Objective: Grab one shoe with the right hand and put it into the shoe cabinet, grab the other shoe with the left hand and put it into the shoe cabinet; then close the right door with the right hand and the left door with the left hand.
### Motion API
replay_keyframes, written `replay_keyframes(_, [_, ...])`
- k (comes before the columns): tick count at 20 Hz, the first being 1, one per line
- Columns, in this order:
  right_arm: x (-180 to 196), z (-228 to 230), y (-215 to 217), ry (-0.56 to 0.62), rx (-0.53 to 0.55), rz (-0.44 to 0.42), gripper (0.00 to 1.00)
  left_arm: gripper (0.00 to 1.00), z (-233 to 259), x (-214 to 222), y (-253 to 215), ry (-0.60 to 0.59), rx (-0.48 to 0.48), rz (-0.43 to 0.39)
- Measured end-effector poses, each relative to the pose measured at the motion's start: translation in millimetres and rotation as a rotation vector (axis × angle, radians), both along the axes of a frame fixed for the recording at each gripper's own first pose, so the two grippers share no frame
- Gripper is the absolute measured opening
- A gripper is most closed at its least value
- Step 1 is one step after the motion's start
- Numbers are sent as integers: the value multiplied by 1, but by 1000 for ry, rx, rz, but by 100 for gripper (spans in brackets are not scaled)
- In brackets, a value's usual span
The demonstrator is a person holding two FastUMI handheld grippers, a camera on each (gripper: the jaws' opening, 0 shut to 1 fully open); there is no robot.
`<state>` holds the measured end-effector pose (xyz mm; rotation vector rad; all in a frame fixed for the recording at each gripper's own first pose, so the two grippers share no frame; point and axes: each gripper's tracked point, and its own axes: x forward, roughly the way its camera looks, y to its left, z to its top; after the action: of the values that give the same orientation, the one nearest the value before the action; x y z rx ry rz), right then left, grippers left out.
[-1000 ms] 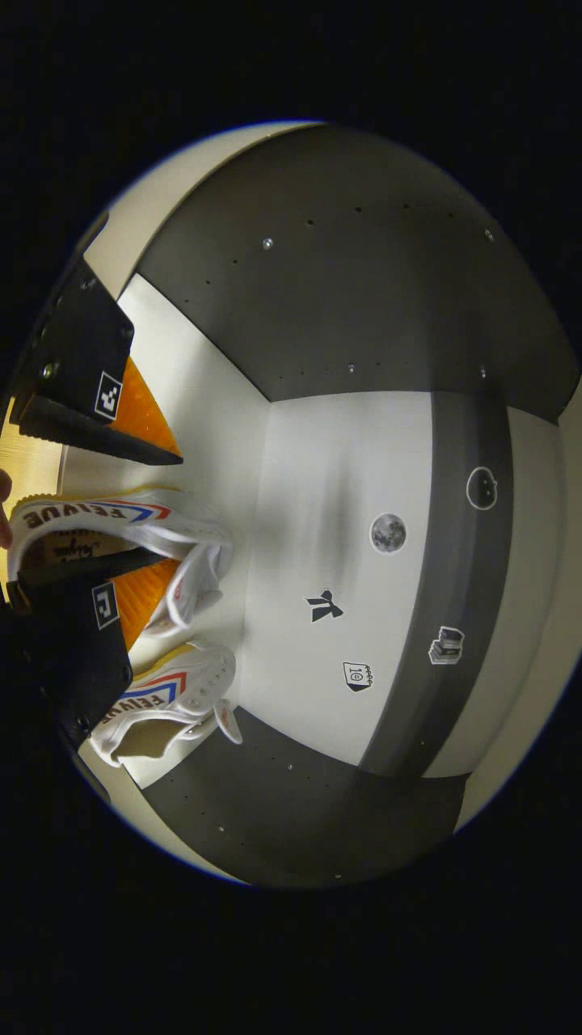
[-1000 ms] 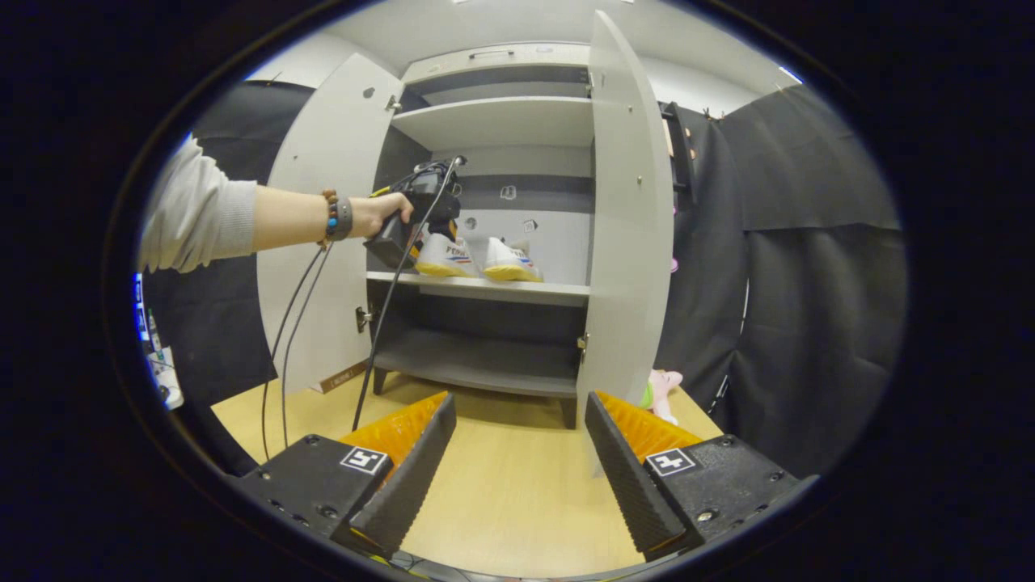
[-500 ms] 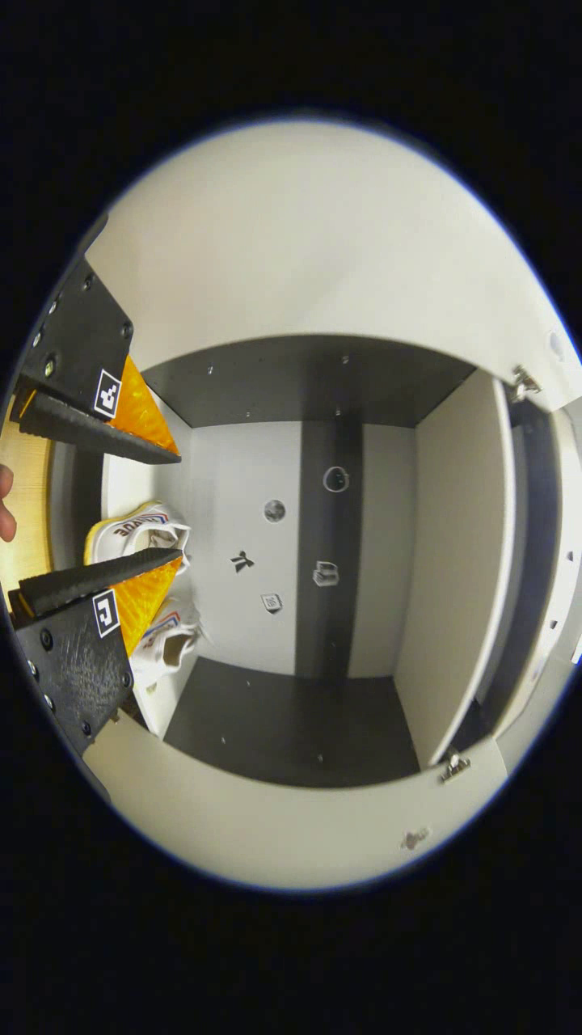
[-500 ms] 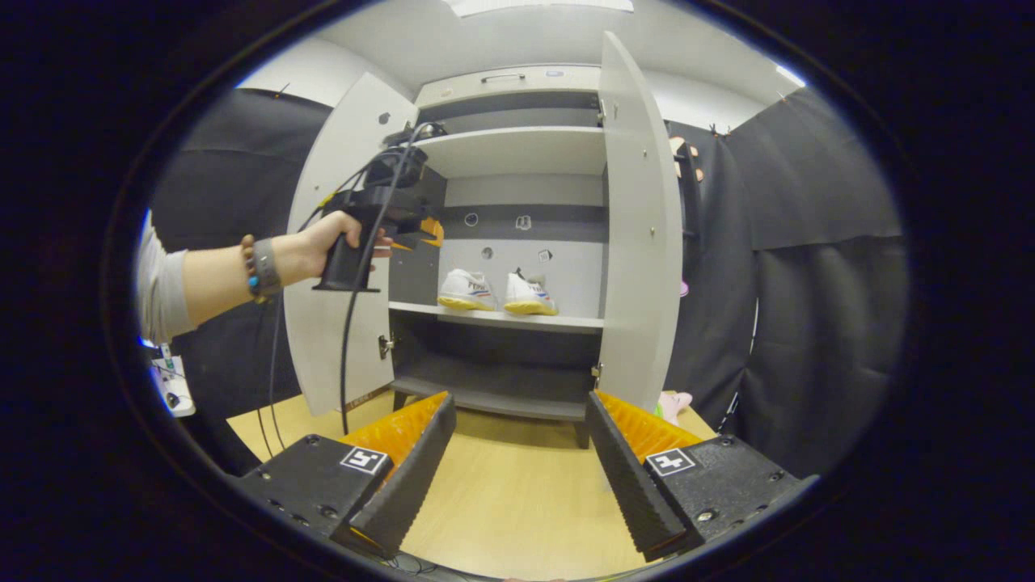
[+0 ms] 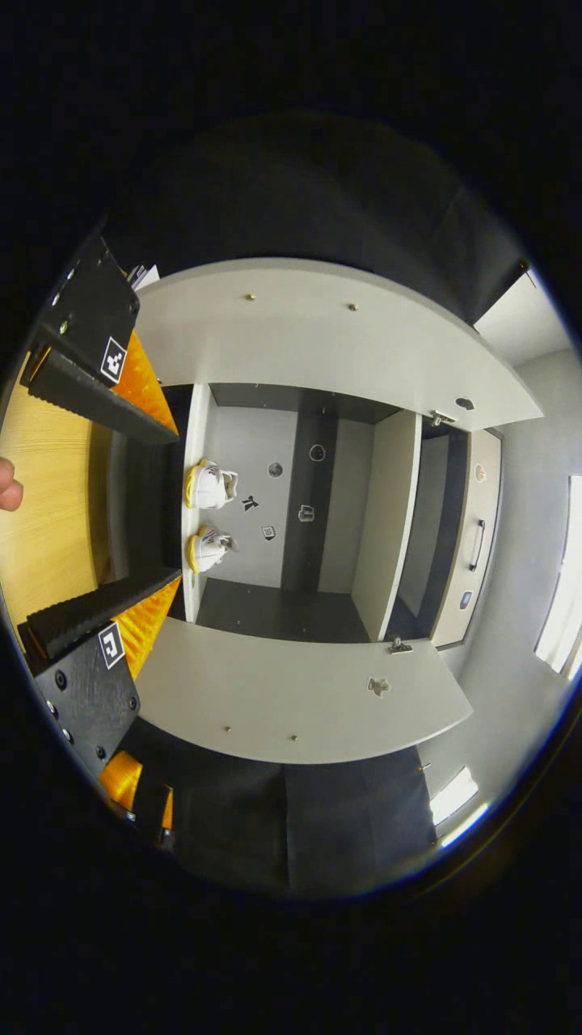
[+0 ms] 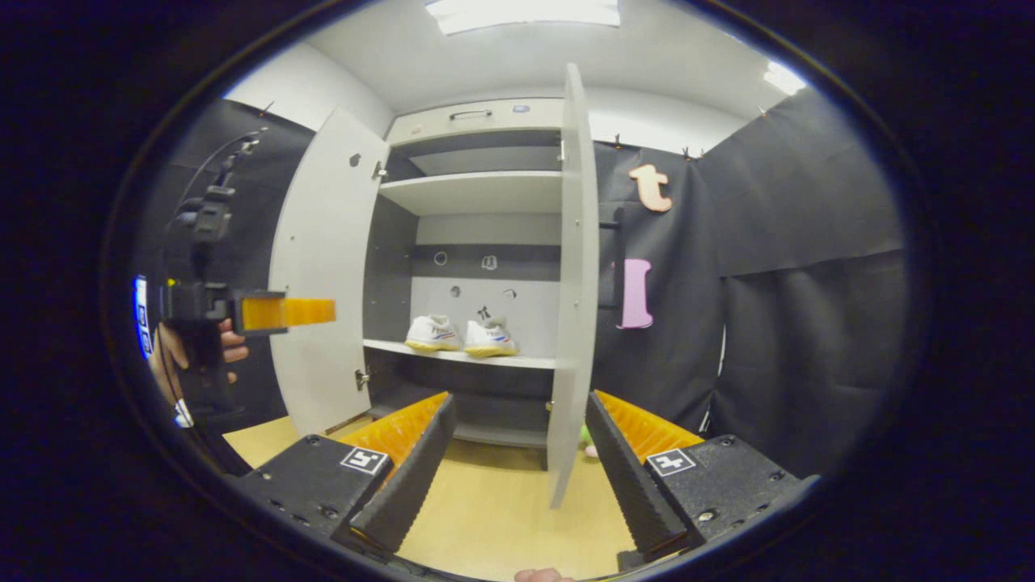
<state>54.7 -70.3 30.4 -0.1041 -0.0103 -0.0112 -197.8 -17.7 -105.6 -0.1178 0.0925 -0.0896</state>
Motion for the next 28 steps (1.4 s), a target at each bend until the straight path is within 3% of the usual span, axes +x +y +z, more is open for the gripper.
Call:
replay_keyframes(9, [54, 106, -117, -133, 44, -189, 100, 92, -38, -84, -6, 20, 79, 9])
replay_keyframes(13, [88, 117, -145, -109, -1, -228, 100, 92, -56, -94, 5, 81, 57, 33])
replay_keyframes(21, [118, 122, -149, -112, 33, -222, 98, 92, -62, -99, 32, 110, 64, 99])
replay_keyframes(28, [119, 121, -111, -108, 7, -170, 97, 92, -57, -97, 27, 103, 62, 86])
